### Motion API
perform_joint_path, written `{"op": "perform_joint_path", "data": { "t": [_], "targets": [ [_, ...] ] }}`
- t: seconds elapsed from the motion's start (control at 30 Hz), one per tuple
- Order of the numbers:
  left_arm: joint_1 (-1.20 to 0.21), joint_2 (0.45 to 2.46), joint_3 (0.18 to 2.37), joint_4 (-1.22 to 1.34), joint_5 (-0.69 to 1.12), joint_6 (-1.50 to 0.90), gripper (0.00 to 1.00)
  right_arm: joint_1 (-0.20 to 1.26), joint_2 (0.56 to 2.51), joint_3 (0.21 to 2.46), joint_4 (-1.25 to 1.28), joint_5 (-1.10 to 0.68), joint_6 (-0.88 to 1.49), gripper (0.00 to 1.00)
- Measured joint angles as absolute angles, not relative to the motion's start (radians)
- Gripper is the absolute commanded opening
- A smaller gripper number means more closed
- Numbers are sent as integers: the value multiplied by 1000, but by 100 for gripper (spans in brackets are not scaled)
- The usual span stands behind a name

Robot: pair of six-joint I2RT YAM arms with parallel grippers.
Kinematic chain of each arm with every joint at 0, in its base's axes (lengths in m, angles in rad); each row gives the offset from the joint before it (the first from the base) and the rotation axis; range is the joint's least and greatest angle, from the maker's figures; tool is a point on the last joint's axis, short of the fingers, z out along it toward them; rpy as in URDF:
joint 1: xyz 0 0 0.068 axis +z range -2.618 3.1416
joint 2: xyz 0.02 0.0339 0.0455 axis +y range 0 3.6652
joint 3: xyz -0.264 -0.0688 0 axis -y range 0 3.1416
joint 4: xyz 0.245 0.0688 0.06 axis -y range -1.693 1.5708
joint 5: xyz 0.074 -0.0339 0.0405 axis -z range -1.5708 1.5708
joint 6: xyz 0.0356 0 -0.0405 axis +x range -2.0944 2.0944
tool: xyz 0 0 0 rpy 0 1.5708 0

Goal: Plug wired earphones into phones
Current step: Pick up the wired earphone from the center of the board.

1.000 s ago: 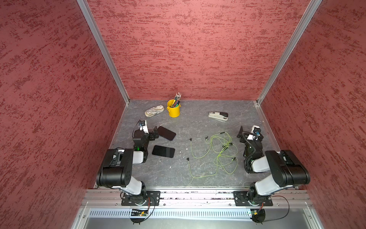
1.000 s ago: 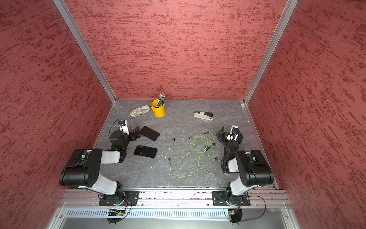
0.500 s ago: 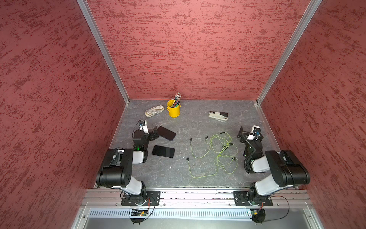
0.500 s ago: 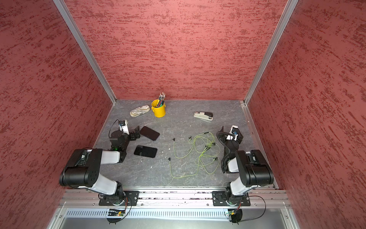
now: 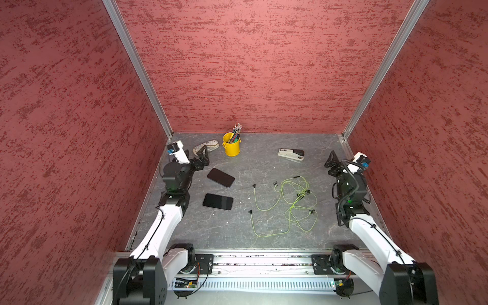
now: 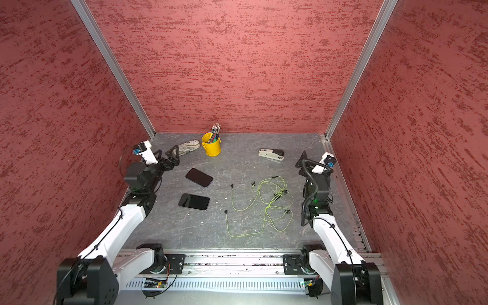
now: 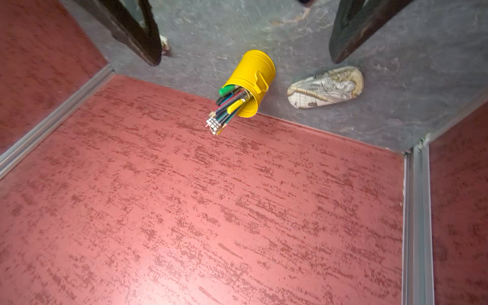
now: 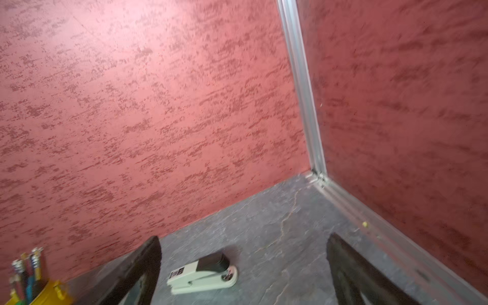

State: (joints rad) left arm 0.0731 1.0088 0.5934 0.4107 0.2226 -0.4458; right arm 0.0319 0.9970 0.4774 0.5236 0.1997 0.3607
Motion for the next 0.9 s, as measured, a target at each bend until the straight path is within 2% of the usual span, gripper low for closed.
{"op": "perform_joint_path", "data": {
  "t": [0.17, 0.27, 0.4, 0.53, 0.6, 0.67, 0.9],
  "targets": [
    [294, 931, 505, 277, 428, -720, 100, 67, 1085, 513, 324, 44, 508, 94],
    [344, 865, 517, 73, 467, -773, 99, 221, 1170, 571, 224, 21, 539, 92],
    [354, 723, 532, -180, 472, -759, 99, 471, 1304, 687, 187, -5, 583, 78],
    [414, 616, 530, -356, 505, -751, 100, 679, 1405, 732, 181, -1, 651, 72],
    [447, 595, 521, -419, 525, -748, 99, 775, 1464, 751, 175, 9, 685, 62],
    [460, 599, 498, -464, 529, -748, 100, 853, 1517, 760, 175, 17, 719, 49],
    [447, 702, 412, -543, 545, -790, 100, 991, 1619, 730, 205, 51, 819, 33]
  ]
}}
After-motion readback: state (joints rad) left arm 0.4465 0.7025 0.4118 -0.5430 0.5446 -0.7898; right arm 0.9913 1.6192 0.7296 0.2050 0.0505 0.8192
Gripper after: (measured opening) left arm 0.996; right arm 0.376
